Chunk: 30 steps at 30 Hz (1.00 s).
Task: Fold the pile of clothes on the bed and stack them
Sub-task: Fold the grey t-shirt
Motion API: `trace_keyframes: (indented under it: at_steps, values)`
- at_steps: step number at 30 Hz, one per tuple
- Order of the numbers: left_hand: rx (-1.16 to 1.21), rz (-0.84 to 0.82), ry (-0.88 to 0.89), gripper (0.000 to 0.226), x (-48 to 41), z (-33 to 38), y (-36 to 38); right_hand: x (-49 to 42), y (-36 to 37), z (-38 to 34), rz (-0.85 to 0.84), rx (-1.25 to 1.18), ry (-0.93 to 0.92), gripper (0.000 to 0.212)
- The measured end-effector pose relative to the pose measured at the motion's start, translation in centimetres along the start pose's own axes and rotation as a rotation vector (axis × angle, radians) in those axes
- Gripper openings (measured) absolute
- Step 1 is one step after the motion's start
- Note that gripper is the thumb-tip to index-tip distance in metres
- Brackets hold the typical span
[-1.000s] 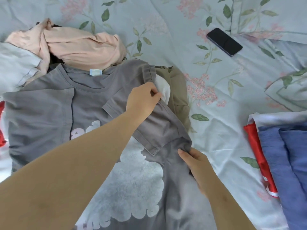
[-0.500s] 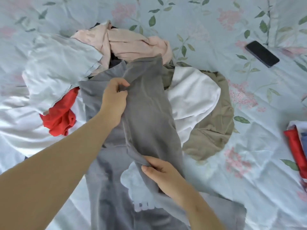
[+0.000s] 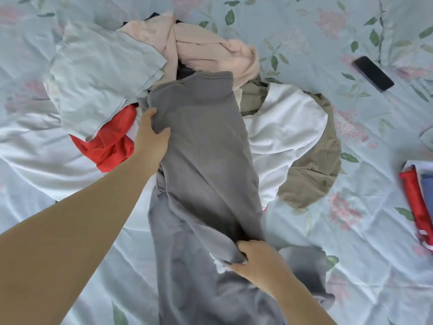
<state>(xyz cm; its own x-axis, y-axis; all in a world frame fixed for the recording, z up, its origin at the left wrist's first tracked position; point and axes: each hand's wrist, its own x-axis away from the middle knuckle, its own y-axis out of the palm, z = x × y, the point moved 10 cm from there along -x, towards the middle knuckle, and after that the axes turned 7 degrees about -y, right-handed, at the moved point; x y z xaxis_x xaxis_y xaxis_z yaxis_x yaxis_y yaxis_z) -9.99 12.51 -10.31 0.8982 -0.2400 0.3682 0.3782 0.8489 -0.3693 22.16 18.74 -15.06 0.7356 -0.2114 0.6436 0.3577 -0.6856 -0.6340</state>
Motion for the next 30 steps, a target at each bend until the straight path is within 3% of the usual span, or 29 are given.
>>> trace_keyframes:
  at_steps: [2, 5, 7, 10, 12, 14, 16, 18, 21, 23, 25, 28, 30]
  values:
    - [-0.108, -0.057, 0.043, 0.071, 1.6, 0.6, 0.6, 0.5, -1.0, -0.1, 0.067, 0.169, -0.030, 0.027]
    - [-0.314, -0.014, 0.016, 0.077, 5.1, -0.3, 1.0, 1.4, -2.2, -1.4, 0.201, 0.301, -0.139, 0.022]
    - [-0.415, -0.038, -0.023, 0.073, 7.7, -2.0, 1.8, 2.0, -1.9, -1.5, 0.150, 0.316, -0.152, 0.029]
    - [-0.460, -0.085, -0.033, 0.050, 10.2, -4.4, 2.3, 3.5, 0.0, -0.6, -0.086, 0.080, 0.019, 0.034]
    - [-0.336, 0.012, -0.002, 0.041, 10.5, -4.9, 0.7, 4.6, 1.7, -3.2, -0.176, -0.054, 0.029, 0.028]
    - [-0.121, 0.138, -0.033, 0.043, 10.8, -5.9, -1.8, 5.6, 4.4, -6.0, -0.235, -0.391, 0.075, 0.024]
    - [0.089, 0.217, -0.155, 0.050, 11.8, -8.3, -3.6, 6.3, 7.6, -8.2, -0.260, -0.883, 0.173, 0.014]
    - [0.080, 0.139, -0.266, 0.060, 13.5, -11.1, -2.9, 5.9, 8.8, -7.9, -0.170, -1.034, 0.165, 0.022]
    - [-0.138, -0.036, -0.366, 0.060, 17.0, -15.5, -1.0, 6.2, 6.0, -2.4, 0.212, -0.771, 0.142, 0.018]
    - [-0.217, -0.052, -0.454, 0.052, 19.1, -18.5, -1.1, 7.3, 4.7, 1.4, 0.327, -0.488, 0.171, 0.020]
    - [-0.291, -0.099, -0.503, 0.046, 21.1, -20.8, -1.2, 7.9, 5.6, 4.0, 0.238, -0.301, 0.194, 0.030]
    - [-0.355, -0.156, -0.552, 0.045, 24.2, -23.3, -1.4, 8.7, 8.3, 5.1, 0.086, -0.355, 0.147, 0.042]
    - [-0.421, -0.199, -0.595, 0.037, 26.0, -24.6, -1.4, 9.4, 9.1, 5.2, 0.071, -0.257, 0.099, 0.054]
